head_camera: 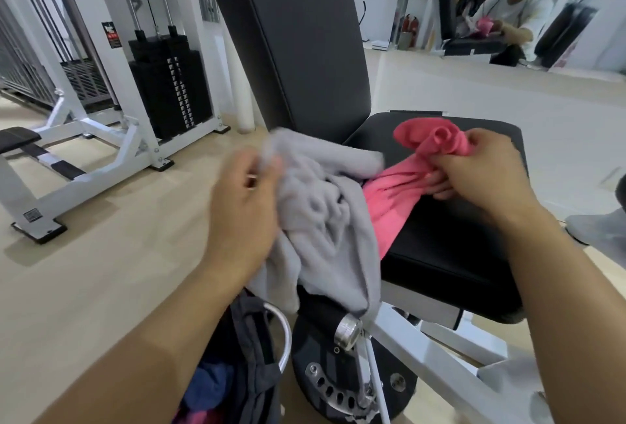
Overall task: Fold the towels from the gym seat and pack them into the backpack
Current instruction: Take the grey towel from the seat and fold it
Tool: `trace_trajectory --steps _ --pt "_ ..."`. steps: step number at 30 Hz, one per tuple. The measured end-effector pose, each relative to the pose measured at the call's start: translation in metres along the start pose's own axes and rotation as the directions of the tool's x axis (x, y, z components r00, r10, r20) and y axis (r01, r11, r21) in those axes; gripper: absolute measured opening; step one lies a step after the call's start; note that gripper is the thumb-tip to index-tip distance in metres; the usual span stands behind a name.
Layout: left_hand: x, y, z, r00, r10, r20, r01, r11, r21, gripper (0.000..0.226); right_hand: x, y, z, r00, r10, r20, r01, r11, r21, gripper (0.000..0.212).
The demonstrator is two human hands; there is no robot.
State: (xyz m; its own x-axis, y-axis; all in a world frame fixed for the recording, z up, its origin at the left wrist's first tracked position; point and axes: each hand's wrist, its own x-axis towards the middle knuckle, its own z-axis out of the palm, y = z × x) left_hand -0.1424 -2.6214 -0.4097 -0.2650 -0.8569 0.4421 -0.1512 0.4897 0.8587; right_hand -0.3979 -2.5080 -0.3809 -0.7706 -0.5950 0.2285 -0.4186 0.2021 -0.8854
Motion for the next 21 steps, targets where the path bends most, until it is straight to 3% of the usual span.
trace_trajectory --steps 1,3,5,8,11,14,17,19,20,21 --pt "0.003 0.002 -0.004 0.982 -0.070 -0.176 0.050 0.992 -0.116 0.025 0.003 0.002 -0.004 0.999 0.037 -0.032 -0.034 0.994 0.101 0.012" --pt "0.012 0.003 -0.013 0.938 -0.170 -0.302 0.087 0.960 -0.268 0.023 0.010 0.005 -0.007 0.995 0.067 -0.075 -0.048 0.970 0.237 0.025" --pt "0.016 0.001 -0.017 0.955 -0.171 -0.243 0.119 0.969 -0.216 0.022 0.015 0.007 -0.007 0.989 0.049 -0.136 -0.026 0.986 0.166 0.039" --pt "0.014 -0.006 -0.016 0.964 -0.230 -0.133 0.201 0.959 -0.201 0.025 0.017 0.008 -0.007 0.990 0.001 -0.138 -0.016 0.993 -0.113 0.047" --pt "0.013 -0.011 -0.015 0.960 -0.274 -0.051 0.256 0.940 -0.227 0.032 0.013 0.004 -0.006 0.999 -0.029 0.043 0.047 0.862 -0.505 0.078" --pt "0.014 -0.010 -0.017 0.950 -0.312 -0.011 0.296 0.912 -0.283 0.038 0.001 -0.007 0.000 0.941 0.084 0.328 0.146 0.772 -0.619 0.099" --pt "0.011 -0.005 -0.018 0.962 -0.260 0.081 0.265 0.962 -0.068 0.043 -0.012 -0.015 0.005 0.860 0.118 0.496 0.272 0.717 -0.642 0.091" --pt "0.004 -0.002 -0.018 0.937 -0.252 0.241 0.224 0.965 0.137 0.074 -0.021 -0.022 0.008 0.799 0.201 0.566 0.312 0.667 -0.677 0.083" --pt "0.001 -0.003 -0.016 0.909 -0.257 0.329 0.188 0.956 0.225 0.084 -0.024 -0.023 0.011 0.785 0.226 0.576 0.321 0.648 -0.691 0.070" --pt "-0.002 -0.007 -0.014 0.882 -0.245 0.402 0.126 0.946 0.299 0.079 -0.022 -0.022 0.014 0.793 0.205 0.573 0.323 0.657 -0.681 0.049"
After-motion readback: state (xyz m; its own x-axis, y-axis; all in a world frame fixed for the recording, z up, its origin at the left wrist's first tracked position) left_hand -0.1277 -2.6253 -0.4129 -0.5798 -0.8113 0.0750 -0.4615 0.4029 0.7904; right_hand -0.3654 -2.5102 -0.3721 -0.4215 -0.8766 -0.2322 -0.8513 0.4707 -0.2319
